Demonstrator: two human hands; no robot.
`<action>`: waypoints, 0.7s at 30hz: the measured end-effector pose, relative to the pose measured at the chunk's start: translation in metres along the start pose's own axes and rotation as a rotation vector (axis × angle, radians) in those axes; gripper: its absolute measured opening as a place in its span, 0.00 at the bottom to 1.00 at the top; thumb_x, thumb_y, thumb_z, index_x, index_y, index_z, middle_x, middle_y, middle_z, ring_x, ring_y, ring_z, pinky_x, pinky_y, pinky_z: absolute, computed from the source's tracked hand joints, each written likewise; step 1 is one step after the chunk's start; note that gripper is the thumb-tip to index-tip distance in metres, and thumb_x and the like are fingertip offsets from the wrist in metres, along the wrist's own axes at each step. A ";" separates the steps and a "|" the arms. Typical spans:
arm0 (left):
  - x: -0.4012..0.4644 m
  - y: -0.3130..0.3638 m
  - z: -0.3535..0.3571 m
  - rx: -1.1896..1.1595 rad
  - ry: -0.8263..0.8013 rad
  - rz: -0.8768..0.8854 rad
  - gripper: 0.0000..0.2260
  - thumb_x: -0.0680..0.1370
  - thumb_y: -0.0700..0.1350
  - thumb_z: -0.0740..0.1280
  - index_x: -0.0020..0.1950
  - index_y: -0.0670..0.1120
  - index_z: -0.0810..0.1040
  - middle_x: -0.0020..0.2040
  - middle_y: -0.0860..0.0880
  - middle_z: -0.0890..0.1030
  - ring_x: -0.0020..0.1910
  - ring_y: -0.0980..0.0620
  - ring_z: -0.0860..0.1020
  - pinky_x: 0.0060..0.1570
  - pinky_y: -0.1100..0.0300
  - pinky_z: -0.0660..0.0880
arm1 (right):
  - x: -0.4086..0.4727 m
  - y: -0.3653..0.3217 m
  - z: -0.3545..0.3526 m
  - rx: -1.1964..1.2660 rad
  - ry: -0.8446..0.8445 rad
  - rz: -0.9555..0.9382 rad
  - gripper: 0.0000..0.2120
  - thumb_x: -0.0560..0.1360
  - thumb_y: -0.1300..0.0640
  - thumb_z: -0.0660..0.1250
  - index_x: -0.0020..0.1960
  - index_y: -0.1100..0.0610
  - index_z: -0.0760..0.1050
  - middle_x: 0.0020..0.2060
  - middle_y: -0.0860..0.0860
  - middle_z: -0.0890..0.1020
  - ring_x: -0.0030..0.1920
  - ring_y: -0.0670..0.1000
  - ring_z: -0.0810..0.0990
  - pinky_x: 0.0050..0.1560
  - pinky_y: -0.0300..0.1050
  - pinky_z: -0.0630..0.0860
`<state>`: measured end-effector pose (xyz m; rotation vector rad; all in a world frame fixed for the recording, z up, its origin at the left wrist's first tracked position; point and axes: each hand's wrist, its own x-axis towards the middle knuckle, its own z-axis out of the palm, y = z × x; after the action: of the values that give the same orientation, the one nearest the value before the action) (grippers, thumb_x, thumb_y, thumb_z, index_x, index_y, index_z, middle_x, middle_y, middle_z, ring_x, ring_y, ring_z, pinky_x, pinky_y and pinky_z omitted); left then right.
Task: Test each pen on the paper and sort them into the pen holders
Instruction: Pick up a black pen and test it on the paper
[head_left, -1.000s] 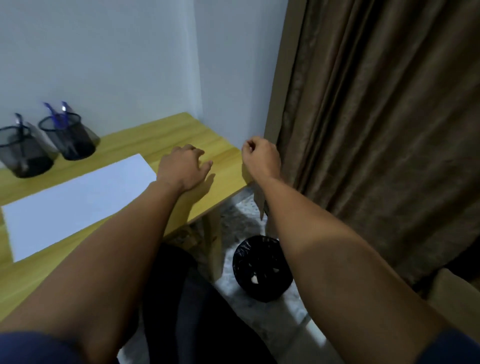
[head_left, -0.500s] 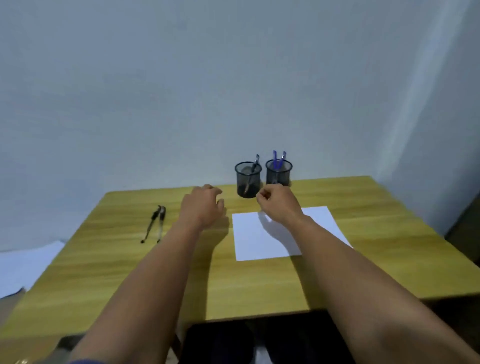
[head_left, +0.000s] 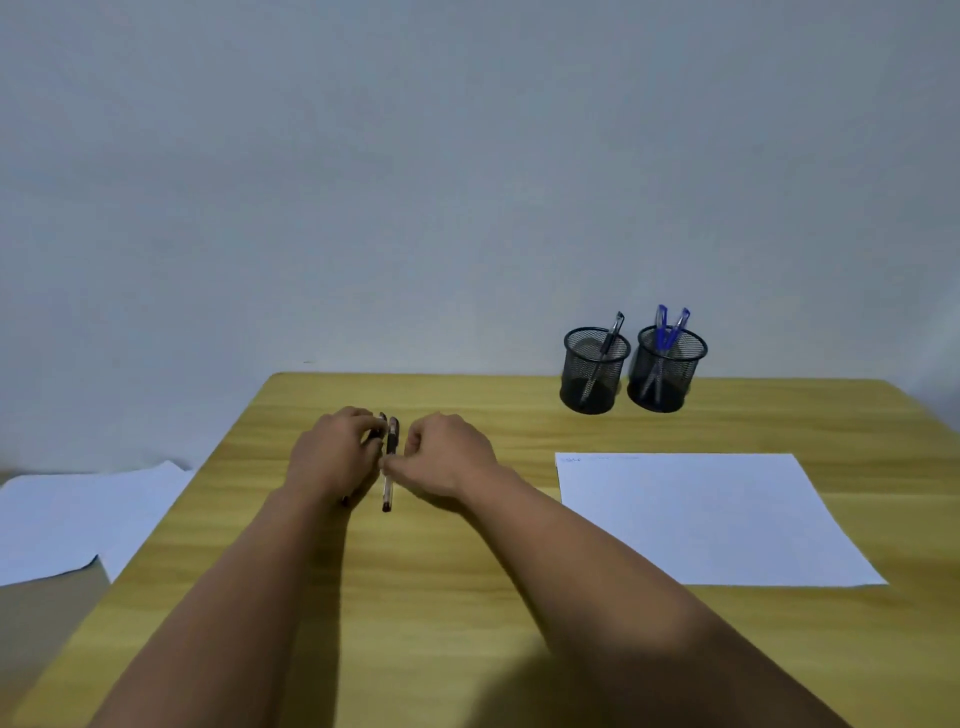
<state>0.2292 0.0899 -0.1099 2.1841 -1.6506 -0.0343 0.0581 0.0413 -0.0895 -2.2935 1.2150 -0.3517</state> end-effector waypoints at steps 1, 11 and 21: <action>0.001 -0.002 0.001 -0.008 0.005 -0.003 0.12 0.78 0.47 0.68 0.59 0.54 0.85 0.64 0.52 0.80 0.61 0.46 0.79 0.53 0.49 0.79 | 0.001 -0.003 0.001 -0.044 -0.010 0.015 0.17 0.72 0.38 0.72 0.44 0.52 0.78 0.43 0.50 0.84 0.45 0.55 0.82 0.42 0.48 0.77; -0.009 0.019 -0.003 -0.155 0.079 0.042 0.19 0.80 0.48 0.66 0.71 0.51 0.77 0.70 0.51 0.77 0.68 0.46 0.75 0.60 0.47 0.76 | -0.008 0.023 -0.026 0.196 0.045 0.184 0.13 0.73 0.47 0.74 0.41 0.57 0.78 0.40 0.56 0.86 0.42 0.61 0.85 0.42 0.53 0.81; -0.028 0.109 -0.024 -0.168 0.059 0.201 0.05 0.79 0.53 0.71 0.52 0.55 0.83 0.50 0.58 0.83 0.53 0.51 0.78 0.50 0.51 0.77 | -0.088 0.097 -0.121 0.825 0.025 0.261 0.11 0.78 0.59 0.77 0.55 0.66 0.85 0.41 0.55 0.87 0.32 0.46 0.79 0.32 0.38 0.74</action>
<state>0.1271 0.0987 -0.0578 1.8716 -1.7582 -0.0490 -0.1130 0.0298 -0.0414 -1.4157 1.0854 -0.6408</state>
